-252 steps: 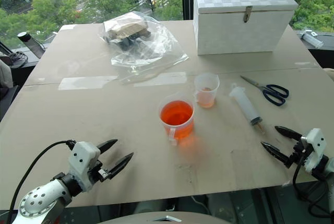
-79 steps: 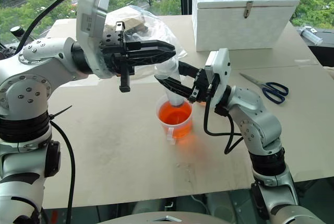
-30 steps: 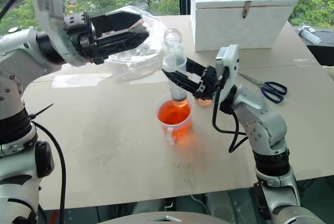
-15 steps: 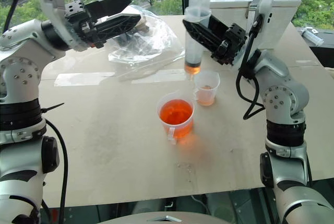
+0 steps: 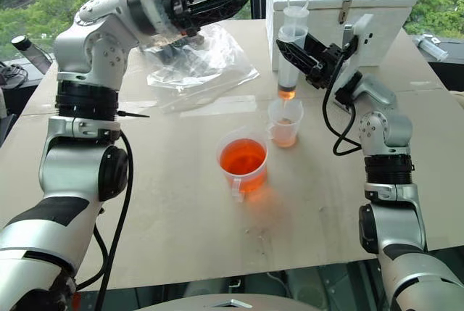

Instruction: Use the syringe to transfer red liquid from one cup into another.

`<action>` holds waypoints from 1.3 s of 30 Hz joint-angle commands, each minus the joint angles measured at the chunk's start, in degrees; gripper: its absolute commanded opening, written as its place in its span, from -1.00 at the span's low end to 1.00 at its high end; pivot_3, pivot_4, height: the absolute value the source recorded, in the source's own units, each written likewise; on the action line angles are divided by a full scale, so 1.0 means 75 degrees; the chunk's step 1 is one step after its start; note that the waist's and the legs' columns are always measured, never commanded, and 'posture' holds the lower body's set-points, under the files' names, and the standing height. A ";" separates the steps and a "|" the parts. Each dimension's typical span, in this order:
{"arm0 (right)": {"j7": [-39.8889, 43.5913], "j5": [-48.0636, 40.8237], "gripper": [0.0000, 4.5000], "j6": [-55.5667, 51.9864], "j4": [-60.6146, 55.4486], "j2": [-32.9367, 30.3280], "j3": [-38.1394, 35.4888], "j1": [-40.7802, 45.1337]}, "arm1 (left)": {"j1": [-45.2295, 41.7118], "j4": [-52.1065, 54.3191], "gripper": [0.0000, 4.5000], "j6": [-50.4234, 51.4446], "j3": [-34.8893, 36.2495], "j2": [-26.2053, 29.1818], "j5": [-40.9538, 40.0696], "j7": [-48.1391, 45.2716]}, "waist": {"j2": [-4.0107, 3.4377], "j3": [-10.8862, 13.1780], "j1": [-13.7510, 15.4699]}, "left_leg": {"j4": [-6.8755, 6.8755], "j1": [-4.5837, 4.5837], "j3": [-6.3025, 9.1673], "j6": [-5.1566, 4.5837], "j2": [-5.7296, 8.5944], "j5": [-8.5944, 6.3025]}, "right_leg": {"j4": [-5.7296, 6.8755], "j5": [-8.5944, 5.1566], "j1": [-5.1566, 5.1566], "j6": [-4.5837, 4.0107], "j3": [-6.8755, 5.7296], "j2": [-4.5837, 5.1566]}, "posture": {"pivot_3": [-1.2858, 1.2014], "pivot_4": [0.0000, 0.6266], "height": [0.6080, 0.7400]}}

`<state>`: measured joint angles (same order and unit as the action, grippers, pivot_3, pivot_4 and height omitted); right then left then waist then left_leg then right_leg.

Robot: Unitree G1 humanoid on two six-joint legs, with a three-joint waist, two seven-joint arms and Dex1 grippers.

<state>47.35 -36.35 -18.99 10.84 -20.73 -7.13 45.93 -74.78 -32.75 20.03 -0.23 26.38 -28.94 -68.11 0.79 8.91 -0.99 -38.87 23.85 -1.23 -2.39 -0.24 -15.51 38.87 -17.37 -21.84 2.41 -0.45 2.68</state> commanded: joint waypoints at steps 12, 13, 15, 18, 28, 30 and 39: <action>-0.0008 0.0309 -0.32 0.0261 -0.1021 -0.0081 -0.0124 -0.0533 | -0.1356 -0.2101 0.31 -0.1174 -0.0030 -0.1276 0.0950 -0.1224 | 0.0002 0.0004 0.0008 | 0.0000 0.0002 0.0000 0.0000 0.0000 0.0000 | 0.0001 0.0000 -0.0001 0.0000 0.0000 0.0000 | 0.03 -0.52 1.00; -0.0016 0.0317 -0.32 0.0262 -0.1074 -0.0082 -0.0128 -0.0573 | -0.1382 -0.2168 0.31 -0.1205 -0.0037 -0.1341 0.1003 -0.1290 | 0.0002 0.0005 0.0004 | 0.0000 0.0002 0.0000 0.0000 0.0000 0.0000 | 0.0001 0.0000 0.0000 0.0000 0.0000 0.0000 | 0.03 -0.52 1.00; -0.0035 0.0348 -0.32 0.0272 -0.1141 -0.0080 -0.0124 -0.0616 | -0.1426 -0.2303 0.31 -0.1298 -0.0036 -0.1439 0.1102 -0.1353 | 0.0001 0.0005 -0.0004 | 0.0000 0.0002 -0.0001 0.0000 0.0000 0.0000 | 0.0001 0.0000 -0.0001 0.0000 0.0002 -0.0001 | 0.03 -0.52 1.00; -0.0035 0.0392 -0.32 0.0304 -0.1209 -0.0074 -0.0116 -0.0642 | -0.1509 -0.2466 0.09 -0.1423 -0.0074 -0.1579 0.1283 -0.1388 | 0.0001 0.0005 -0.0001 | 0.0000 0.0002 -0.0001 0.0000 -0.0001 0.0000 | 0.0001 0.0000 -0.0002 0.0000 0.0002 -0.0001 | 0.03 -0.52 1.00; -0.0011 0.0499 -0.32 0.0430 -0.1310 -0.0053 -0.0112 -0.0662 | -0.1545 -0.2842 -0.97 -0.1713 -0.0128 -0.1855 0.1747 -0.1336 | 0.0003 0.0006 0.0013 | -0.0001 0.0002 0.0000 0.0000 -0.0001 0.0000 | 0.0002 0.0000 -0.0001 0.0000 0.0001 -0.0001 | 0.03 -0.52 1.00; -0.0066 0.0447 -0.32 0.0420 -0.1329 -0.0042 -0.0190 -0.0577 | -0.1488 -0.2853 -0.97 -0.1729 -0.0184 -0.1871 0.1832 -0.1382 | 0.0003 0.0006 0.0013 | -0.0001 0.0002 0.0000 0.0000 -0.0001 0.0000 | 0.0001 0.0000 -0.0001 0.0000 0.0001 -0.0001 | 0.03 -0.52 1.00; -0.0182 0.0294 -0.32 0.0316 -0.1282 -0.0184 -0.0416 -0.0294 | -0.1222 -0.2967 -0.97 -0.1511 -0.0346 -0.2102 0.2154 -0.1239 | 0.0003 0.0006 0.0019 | -0.0001 0.0002 0.0000 0.0000 -0.0001 0.0000 | 0.0001 0.0000 -0.0001 0.0000 0.0000 -0.0001 | 0.03 -0.52 1.00</action>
<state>46.27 -31.85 -17.64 4.31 -21.63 -7.67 40.31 -84.83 -54.52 7.71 -0.65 11.81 -14.69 -77.09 0.81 8.96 -0.85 -38.88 23.87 -1.23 -2.39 -0.25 -15.51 38.88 -17.37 -21.85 2.41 -0.44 2.68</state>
